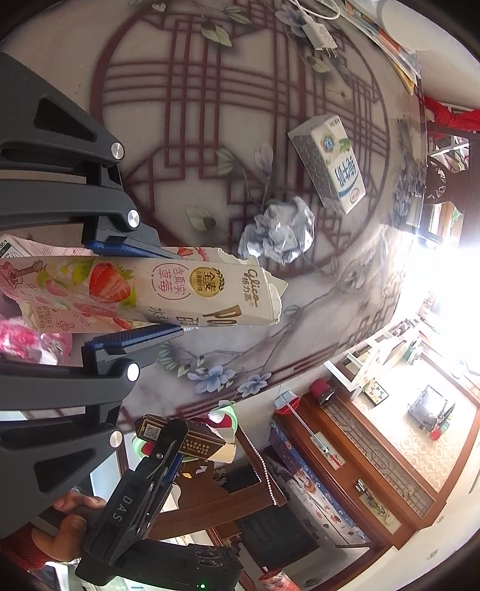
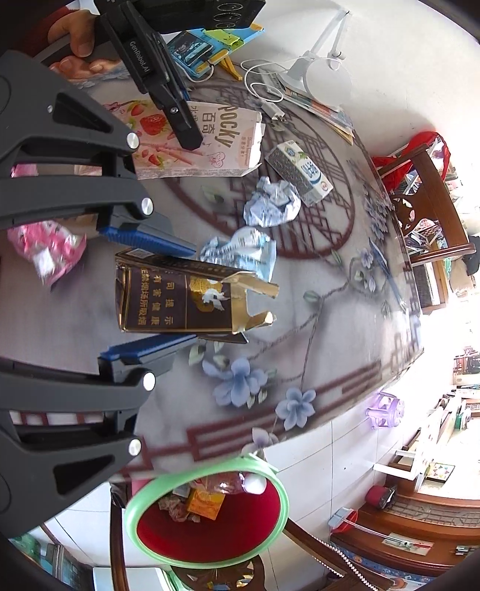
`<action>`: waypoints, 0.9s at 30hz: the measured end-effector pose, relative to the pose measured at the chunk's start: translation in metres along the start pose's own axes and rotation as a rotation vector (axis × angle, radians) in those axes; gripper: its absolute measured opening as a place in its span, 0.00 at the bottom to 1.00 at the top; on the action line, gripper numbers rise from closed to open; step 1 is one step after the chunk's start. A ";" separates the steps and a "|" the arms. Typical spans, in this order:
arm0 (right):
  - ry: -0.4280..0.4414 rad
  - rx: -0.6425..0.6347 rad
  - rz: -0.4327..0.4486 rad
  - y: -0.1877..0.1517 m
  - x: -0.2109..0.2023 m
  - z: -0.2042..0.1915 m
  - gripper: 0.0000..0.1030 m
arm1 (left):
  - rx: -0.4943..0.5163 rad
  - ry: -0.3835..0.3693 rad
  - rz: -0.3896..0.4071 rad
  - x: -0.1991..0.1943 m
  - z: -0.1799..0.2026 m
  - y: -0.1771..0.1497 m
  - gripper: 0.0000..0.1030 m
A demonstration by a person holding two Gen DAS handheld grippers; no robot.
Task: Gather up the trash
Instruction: 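Carry the cigarette box toward the bin with the right tool while the left tool carries the snack box, then release the cigarette box into the bin with the right tool while the left tool drops the snack box in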
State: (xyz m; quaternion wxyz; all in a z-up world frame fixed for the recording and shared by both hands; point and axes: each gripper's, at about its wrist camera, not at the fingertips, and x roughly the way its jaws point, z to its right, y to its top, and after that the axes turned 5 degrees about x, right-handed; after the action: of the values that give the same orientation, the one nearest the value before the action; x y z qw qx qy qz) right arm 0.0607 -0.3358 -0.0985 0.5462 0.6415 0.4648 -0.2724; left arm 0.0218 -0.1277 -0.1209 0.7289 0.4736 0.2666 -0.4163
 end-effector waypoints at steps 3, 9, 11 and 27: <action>0.006 -0.006 -0.001 0.004 -0.002 0.014 0.40 | 0.002 0.004 0.003 0.006 0.014 0.002 0.29; 0.011 -0.002 0.004 0.012 -0.006 0.044 0.40 | 0.007 0.010 0.000 0.019 0.041 0.006 0.29; 0.009 0.006 0.008 0.014 -0.008 0.057 0.40 | 0.014 0.010 -0.005 0.025 0.052 0.008 0.29; -0.190 0.195 0.045 0.025 -0.023 0.208 0.40 | 0.154 -0.042 -0.048 0.069 0.141 0.030 0.29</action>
State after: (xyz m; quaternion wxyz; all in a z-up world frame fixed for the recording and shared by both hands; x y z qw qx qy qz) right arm 0.1062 -0.5407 -0.1211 0.5287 0.6731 0.3677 -0.3635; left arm 0.0816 -0.2744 -0.1032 0.6854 0.5131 0.2299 -0.4628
